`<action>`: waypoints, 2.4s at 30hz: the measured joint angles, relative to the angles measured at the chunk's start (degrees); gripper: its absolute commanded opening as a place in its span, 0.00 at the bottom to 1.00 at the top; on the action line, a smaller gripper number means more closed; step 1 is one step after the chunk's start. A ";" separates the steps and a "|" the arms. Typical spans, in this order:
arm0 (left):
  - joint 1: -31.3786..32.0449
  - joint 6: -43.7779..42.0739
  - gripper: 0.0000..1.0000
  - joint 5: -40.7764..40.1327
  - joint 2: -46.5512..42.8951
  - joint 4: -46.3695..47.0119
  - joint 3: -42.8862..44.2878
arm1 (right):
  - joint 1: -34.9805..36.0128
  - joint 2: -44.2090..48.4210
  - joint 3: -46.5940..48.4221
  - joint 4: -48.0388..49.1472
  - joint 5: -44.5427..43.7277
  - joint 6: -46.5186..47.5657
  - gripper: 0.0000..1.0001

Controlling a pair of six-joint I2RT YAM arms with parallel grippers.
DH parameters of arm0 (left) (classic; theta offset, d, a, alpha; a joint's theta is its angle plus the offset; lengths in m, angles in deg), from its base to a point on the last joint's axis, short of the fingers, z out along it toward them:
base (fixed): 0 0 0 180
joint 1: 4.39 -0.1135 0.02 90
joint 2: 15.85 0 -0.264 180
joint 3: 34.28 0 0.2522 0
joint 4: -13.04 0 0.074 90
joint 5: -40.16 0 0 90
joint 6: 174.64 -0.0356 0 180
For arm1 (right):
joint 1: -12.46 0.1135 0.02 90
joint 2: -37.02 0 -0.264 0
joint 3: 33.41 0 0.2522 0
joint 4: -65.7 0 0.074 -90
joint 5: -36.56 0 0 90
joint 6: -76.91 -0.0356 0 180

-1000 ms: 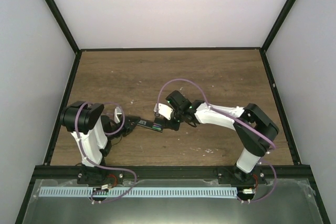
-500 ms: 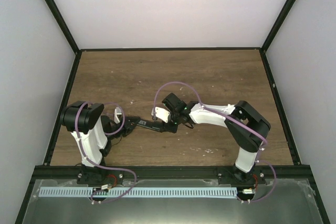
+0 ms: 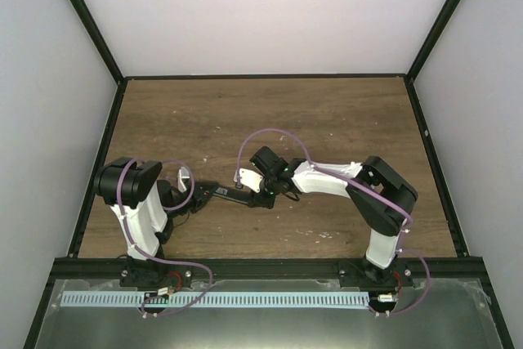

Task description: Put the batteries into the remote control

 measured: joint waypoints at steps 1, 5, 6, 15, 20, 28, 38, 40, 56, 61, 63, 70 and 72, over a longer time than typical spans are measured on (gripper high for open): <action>0.00 0.00 0.00 0.00 0.00 0.00 0.00 | 0.00 -0.07 0.07 -0.02 0.00 0.00 0.26; 0.00 -0.02 0.00 -0.02 0.00 0.00 0.00 | 0.02 -0.87 0.85 0.00 0.17 -0.02 0.27; 0.00 -0.02 0.00 -0.02 0.00 0.00 0.00 | 0.04 -0.94 0.85 0.00 0.22 -0.02 0.27; 0.00 -0.04 0.00 -0.02 0.00 0.00 0.00 | 0.07 -1.62 1.11 0.00 0.24 -0.02 0.29; 0.00 -0.04 0.00 -0.04 0.00 0.02 -0.04 | 0.07 -1.84 1.18 0.07 0.26 0.02 0.34; 0.00 -0.02 0.00 -0.04 -0.02 0.02 -0.11 | 0.13 -1.84 1.18 0.57 -0.17 -0.11 0.47; 0.00 -0.04 0.00 -0.04 -0.11 0.02 -0.15 | 0.15 -1.81 1.16 0.87 -0.83 0.17 0.57; 0.00 -0.04 0.00 -0.04 -0.11 0.02 -0.15 | 0.15 -1.66 1.16 0.87 -0.81 0.15 0.58; 0.02 -0.15 0.00 -0.04 -0.39 0.02 -0.26 | -3.39 3.21 1.57 3.87 1.40 -2.01 0.57; 0.02 -0.17 0.00 -0.04 -0.39 0.02 -0.26 | -3.43 0.35 2.69 3.41 1.29 -2.25 0.56; 0.02 -0.17 0.00 -0.04 -0.39 0.02 -0.26 | -3.43 -0.52 2.93 3.37 1.29 -2.45 0.54; 0.02 -0.17 0.00 -0.04 -0.39 0.02 -0.26 | -3.43 -2.54 3.45 3.41 1.31 -3.28 0.49; 0.02 -0.20 0.00 -0.04 -0.39 0.02 -0.26 | -3.43 -3.30 3.52 3.43 1.49 -3.67 0.46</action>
